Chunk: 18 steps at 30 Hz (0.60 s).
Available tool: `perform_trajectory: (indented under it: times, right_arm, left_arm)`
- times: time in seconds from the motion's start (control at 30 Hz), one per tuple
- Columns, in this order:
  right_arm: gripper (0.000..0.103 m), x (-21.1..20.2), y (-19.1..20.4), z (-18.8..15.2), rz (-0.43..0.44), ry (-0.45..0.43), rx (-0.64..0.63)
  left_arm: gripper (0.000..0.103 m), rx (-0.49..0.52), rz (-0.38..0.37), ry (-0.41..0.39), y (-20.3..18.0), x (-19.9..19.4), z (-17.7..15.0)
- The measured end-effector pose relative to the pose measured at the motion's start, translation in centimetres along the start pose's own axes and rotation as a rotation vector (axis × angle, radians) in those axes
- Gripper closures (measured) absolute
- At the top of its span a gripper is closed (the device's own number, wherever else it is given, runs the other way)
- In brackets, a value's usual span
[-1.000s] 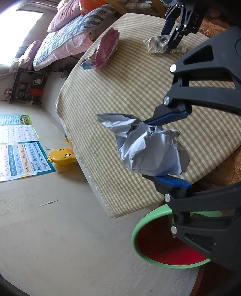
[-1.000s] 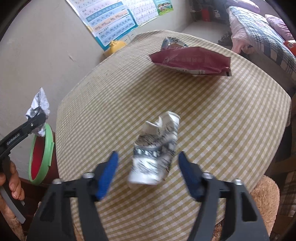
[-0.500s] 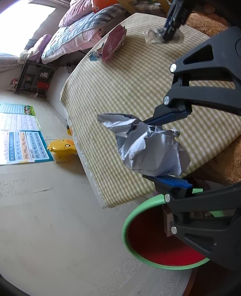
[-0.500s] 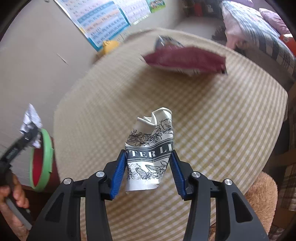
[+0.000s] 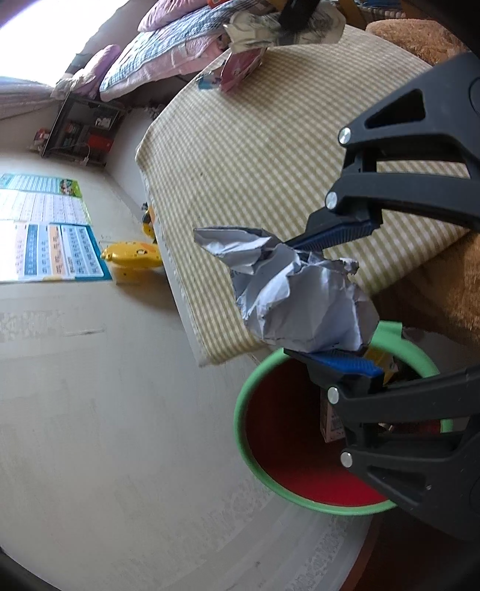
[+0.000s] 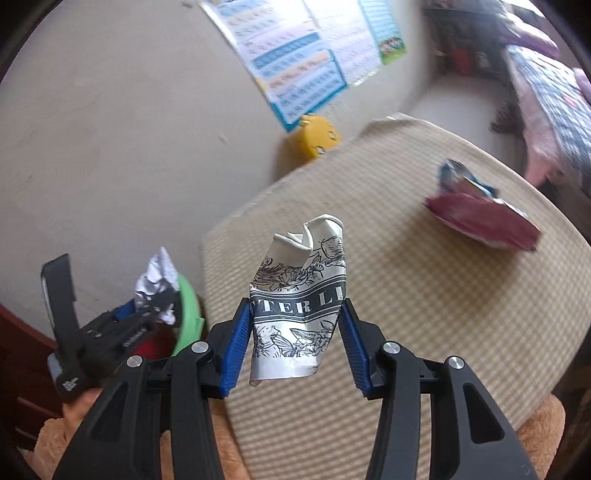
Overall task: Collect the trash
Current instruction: 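Carry the foil ball and paper cup over the green bucket with both tools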
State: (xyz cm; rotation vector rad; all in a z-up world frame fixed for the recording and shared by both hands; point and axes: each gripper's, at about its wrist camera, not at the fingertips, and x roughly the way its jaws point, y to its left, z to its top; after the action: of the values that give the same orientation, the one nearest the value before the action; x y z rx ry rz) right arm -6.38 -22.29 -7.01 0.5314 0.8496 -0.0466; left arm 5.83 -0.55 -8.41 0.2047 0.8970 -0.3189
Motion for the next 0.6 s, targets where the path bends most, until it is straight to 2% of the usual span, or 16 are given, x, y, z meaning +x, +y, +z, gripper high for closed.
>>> perform_trajectory:
  times: [0.6]
  right_arm:
    - [0.058,3.3,7.6,0.0,0.072,0.061,-0.154]
  left_arm:
    - [0.055,-0.079,0.09,-0.013,6.0,-0.3,-1.3]
